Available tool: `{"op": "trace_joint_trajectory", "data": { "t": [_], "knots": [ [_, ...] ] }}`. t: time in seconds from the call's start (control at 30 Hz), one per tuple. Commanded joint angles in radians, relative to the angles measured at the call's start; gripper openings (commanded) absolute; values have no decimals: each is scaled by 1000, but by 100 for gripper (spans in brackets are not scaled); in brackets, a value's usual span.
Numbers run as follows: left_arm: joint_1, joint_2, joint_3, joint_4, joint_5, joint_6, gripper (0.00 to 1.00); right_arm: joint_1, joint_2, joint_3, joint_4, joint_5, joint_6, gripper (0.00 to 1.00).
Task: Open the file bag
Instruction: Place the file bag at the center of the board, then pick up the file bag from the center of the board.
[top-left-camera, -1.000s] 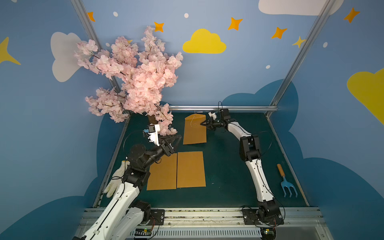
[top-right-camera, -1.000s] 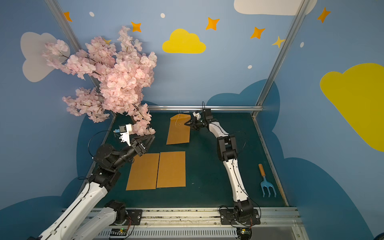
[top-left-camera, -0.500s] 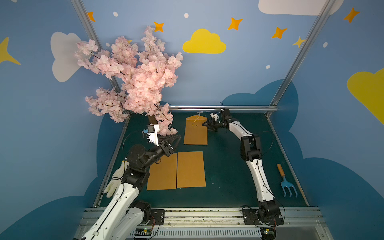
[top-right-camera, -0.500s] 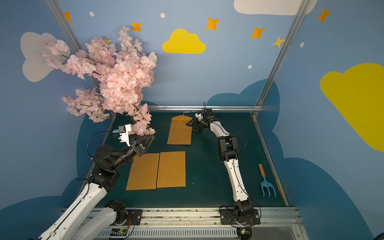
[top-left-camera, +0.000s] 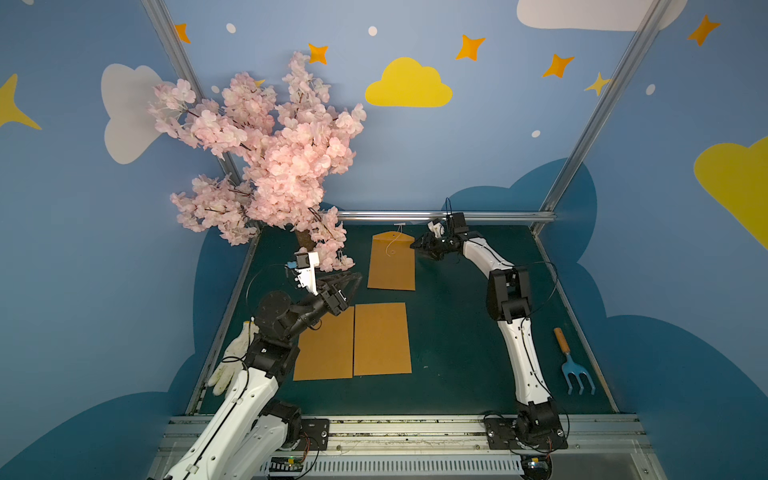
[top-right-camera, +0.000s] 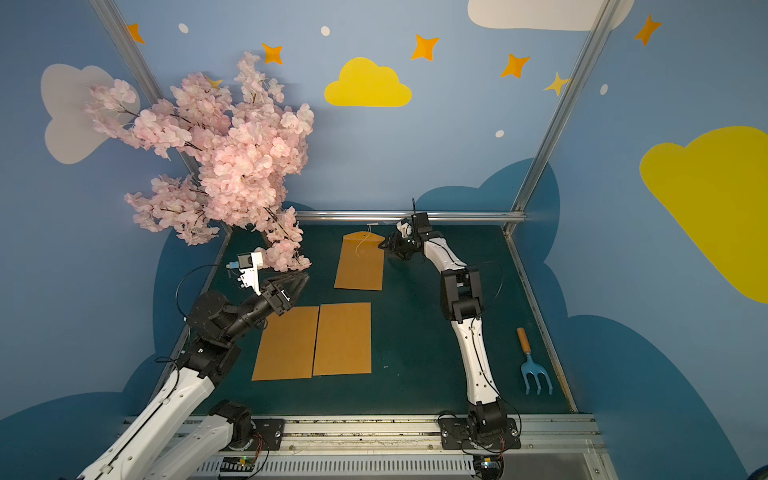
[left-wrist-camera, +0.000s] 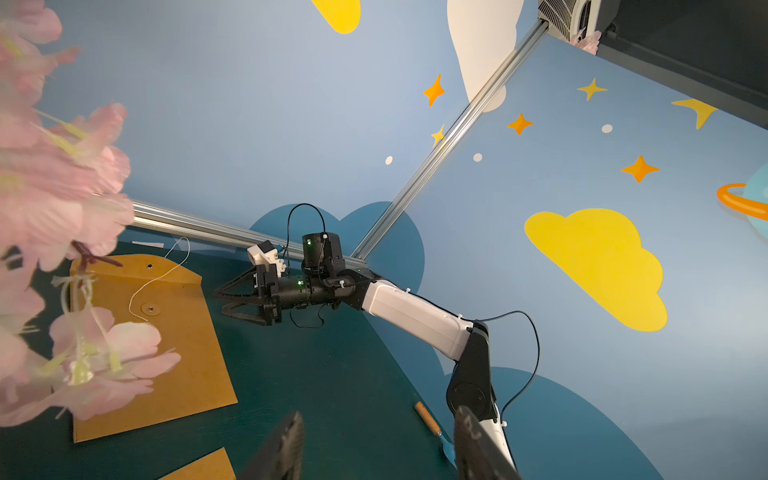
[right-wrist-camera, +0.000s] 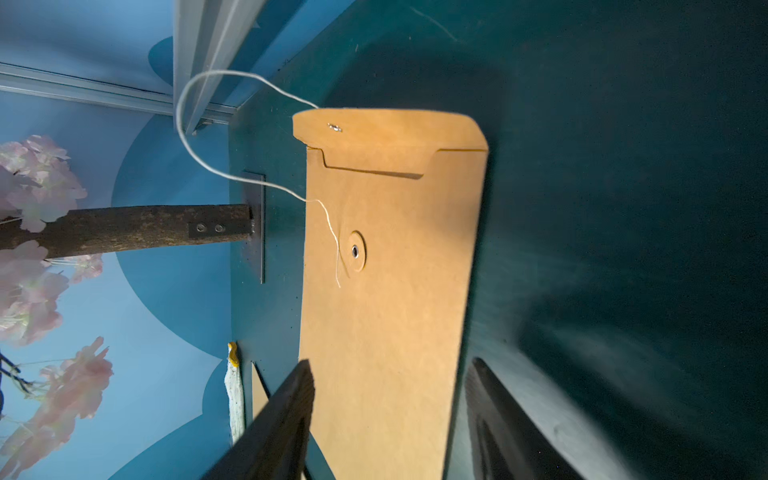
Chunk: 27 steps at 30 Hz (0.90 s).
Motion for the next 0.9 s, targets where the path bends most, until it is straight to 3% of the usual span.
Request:
{"op": "trace_joint_trajectory", "data": {
  "t": [0.0,0.23,0.37,0.67,0.87],
  "knots": [
    [4,10,-3,8,1,0,58,-3,-131,-103,-27,7,-71,57],
    [-2,9,8,-237,-56,25,57,16,-460,-525,-101,15,-247,54],
    [-45,13,8,-395,-120,39,52,48,-617,-740,-95,3,-272,53],
    [-268,72,-2,-654,-405,52,49,138,-832,-1025,5,-25,-218,51],
    [-327,133,-30,-662,-443,37,48,169,-953,-1156,43,17,-182,52]
  ]
}}
